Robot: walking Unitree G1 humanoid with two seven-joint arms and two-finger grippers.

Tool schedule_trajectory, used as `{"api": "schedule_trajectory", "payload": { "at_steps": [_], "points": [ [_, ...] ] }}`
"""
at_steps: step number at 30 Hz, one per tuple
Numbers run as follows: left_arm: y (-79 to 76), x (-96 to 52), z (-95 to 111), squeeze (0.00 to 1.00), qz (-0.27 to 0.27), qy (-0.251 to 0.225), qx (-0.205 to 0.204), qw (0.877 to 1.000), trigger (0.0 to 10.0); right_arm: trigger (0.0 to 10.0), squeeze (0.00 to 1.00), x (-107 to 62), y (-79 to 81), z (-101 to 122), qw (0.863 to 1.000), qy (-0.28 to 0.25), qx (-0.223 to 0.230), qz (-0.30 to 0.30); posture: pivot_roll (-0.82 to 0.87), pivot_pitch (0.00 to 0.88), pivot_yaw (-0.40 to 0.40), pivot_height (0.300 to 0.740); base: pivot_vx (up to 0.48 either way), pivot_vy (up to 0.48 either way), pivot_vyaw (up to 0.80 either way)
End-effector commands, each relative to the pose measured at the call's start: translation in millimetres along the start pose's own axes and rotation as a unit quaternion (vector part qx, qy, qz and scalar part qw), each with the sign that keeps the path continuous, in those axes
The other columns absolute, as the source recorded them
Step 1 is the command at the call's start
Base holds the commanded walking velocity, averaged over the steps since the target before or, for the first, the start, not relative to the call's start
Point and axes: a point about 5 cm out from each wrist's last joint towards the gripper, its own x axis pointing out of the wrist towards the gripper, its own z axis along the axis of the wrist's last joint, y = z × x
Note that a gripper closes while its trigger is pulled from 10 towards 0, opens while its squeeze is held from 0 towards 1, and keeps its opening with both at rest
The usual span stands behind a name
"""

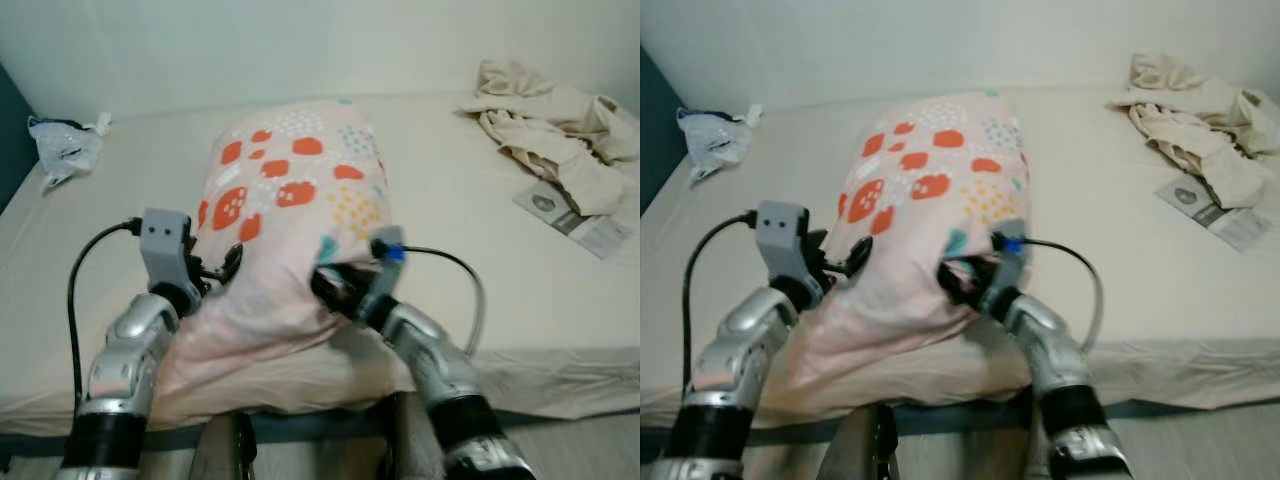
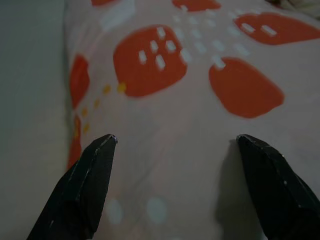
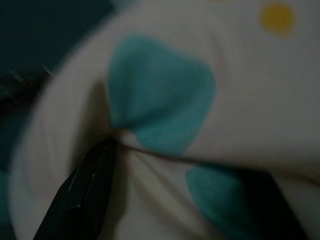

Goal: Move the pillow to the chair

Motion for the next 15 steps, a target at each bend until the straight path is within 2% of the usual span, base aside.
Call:
{"api": "schedule_trajectory", "payload": {
  "at_steps": [1,2,3,4,7,8,9,10,11,13,15],
  "points": [
    [-6.6,-1.0,-8,0.0,-0.008,0.014,-0.002,1.0,10.0,10.0,0.0,-20.4,-8.2,-9,1.0,0.017,-0.009,-0.014,0.05,0.148,0.035,0.581,0.0,0.0,0.0],
    [-6.6,-1.0,-8,0.0,-0.008,0.014,-0.002,1.0,10.0,10.0,0.0,-20.4,-8.2,-9,1.0,0.017,-0.009,-0.014,0.05,0.148,0.035,0.581,0.0,0.0,0.0],
    [-10.4,-0.6,-11,0.0,-0.011,0.016,-0.002,1.0,10.0,10.0,0.0,-40.0,-17.4,-12,0.999,0.02,-0.017,-0.022,0.05,0.146,0.026,0.581,0.0,0.0,0.0],
    [-11.8,-0.5,-12,0.0,-0.012,0.017,-0.002,1.0,10.0,10.0,0.0,-47.7,-20.7,-13,0.999,0.021,-0.022,-0.024,0.05,0.146,0.026,0.581,0.0,0.0,0.0],
    [-17.5,-0.8,-15,0.0,-0.018,0.021,-0.003,1.0,10.0,10.0,0.0,-85.1,-40.0,-11,0.997,0.013,-0.026,-0.07,0.04,0.145,0.023,0.581,0.0,0.0,0.0],
    [-17.5,-0.8,-15,0.0,-0.018,0.021,-0.003,1.0,10.0,10.0,0.0,-85.1,-40.0,-11,0.997,0.013,-0.026,-0.07,0.04,0.145,0.023,0.581,0.0,0.0,0.0],
    [-18.5,-1.3,-17,0.0,-0.021,0.025,-0.002,0.999,10.0,10.0,0.0,-106.0,-54.6,-8,0.991,0.004,-0.04,-0.129,0.03,0.147,0.027,0.581,0.0,0.0,0.0],
    [-18.5,-1.6,-18,0.0,-0.021,0.026,-0.001,0.999,10.0,10.0,0.0,-117.0,-63.9,-6,0.983,-0.001,-0.051,-0.174,0.02,0.147,0.029,0.581,0.0,0.0,0.0],
    [-18.5,-1.6,-18,0.0,-0.021,0.026,-0.001,0.999,10.0,10.0,0.0,-117.0,-63.9,-6,0.983,-0.001,-0.051,-0.174,0.02,0.147,0.029,0.581,0.0,0.0,0.0],
    [-19.4,0.1,-17,0.0,-0.023,0.023,-0.007,0.999,10.0,10.0,0.0,-139.7,-88.1,-4,0.956,-0.011,-0.064,-0.287,0.02,0.148,0.031,0.581,0.0,0.0,0.0],
    [-25.6,7.5,-8,0.0,-0.029,0.008,-0.037,0.999,10.0,10.0,0.0,-165.3,-114.7,-1,0.908,-0.013,-0.077,-0.413,0.03,0.149,0.032,0.581,0.0,0.0,0.0]
  ]
}}
